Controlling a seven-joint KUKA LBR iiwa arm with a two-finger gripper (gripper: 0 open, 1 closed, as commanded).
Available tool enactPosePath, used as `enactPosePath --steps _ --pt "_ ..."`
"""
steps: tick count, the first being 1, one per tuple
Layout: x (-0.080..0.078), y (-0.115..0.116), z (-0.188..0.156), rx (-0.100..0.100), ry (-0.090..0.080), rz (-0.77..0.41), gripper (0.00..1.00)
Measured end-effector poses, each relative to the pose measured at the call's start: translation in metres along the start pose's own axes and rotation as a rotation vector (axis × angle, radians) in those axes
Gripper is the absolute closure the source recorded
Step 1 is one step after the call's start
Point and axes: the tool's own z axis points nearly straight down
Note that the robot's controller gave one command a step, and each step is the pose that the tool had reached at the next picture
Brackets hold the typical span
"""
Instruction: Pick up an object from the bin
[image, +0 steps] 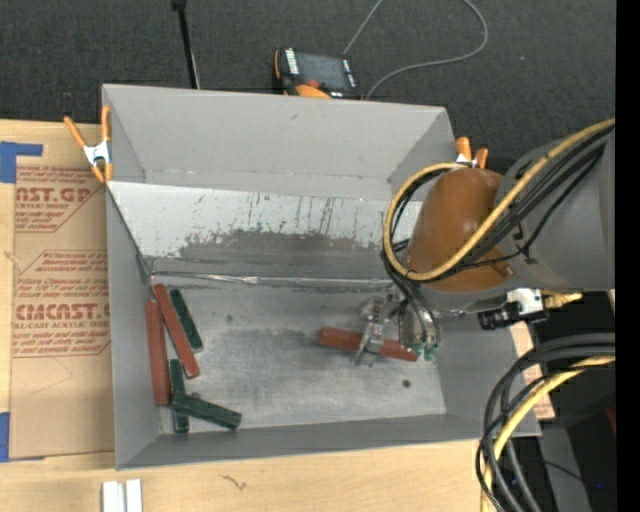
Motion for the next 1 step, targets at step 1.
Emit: enactPosePath --steps 1 --pt "-0.0001 0.0010 -0.0032 0.001 0.004 -0.001 1.00"
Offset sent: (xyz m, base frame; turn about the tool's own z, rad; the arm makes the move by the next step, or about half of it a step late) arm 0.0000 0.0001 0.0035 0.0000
